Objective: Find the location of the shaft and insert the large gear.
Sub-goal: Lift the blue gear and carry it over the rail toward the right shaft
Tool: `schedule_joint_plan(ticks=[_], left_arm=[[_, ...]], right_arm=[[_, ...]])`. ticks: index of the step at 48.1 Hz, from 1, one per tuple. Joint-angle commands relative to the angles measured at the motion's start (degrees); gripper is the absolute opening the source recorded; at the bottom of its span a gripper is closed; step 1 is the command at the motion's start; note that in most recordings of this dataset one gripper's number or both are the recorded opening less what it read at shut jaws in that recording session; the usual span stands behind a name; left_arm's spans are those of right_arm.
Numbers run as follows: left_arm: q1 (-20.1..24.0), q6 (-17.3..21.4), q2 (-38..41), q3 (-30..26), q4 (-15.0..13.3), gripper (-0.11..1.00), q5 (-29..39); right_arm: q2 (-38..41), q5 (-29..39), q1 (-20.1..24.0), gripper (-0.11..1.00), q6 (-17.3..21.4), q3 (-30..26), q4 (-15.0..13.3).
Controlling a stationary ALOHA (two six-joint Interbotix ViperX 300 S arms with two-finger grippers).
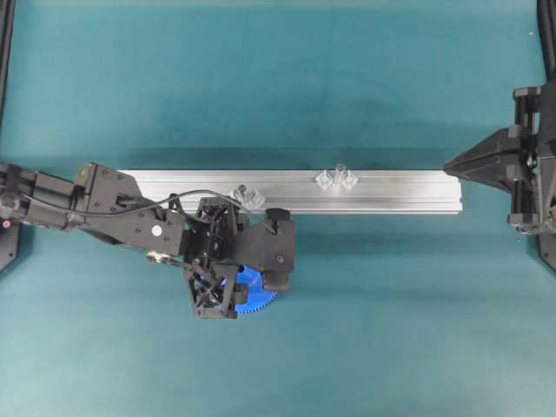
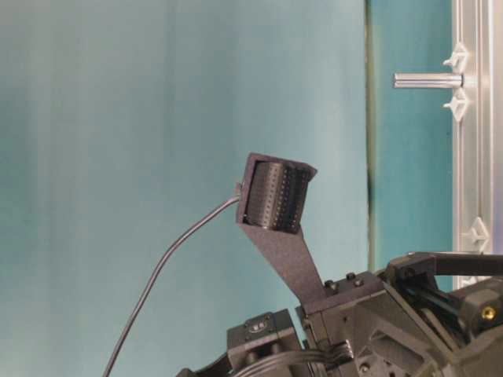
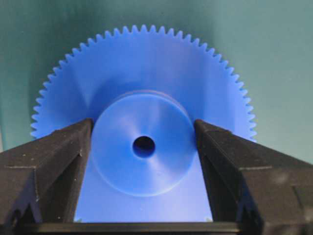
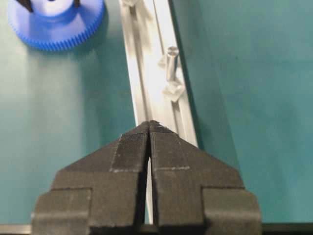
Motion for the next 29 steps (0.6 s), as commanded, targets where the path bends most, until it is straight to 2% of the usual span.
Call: schedule_joint_plan(ticks=[1, 13, 29], left_arm=[[0.2, 0.0, -0.2, -0.7, 0.1, 0.71, -0.3], [0.2, -0.1, -1.8, -2.1, 0.2, 0.71, -0.4], [0.2, 0.6, -5.2, -3.9, 0.3, 0.71, 0.6]], right_arm=[[-0.3, -0.3, -0.2, 0.03, 0.5, -0.4, 0.1], [-2.3, 0.1, -0.1, 0.03, 0.6, 0.5, 0.1], [-6.9, 0.8, -0.2, 0.03, 3.3, 2.3, -0.2]])
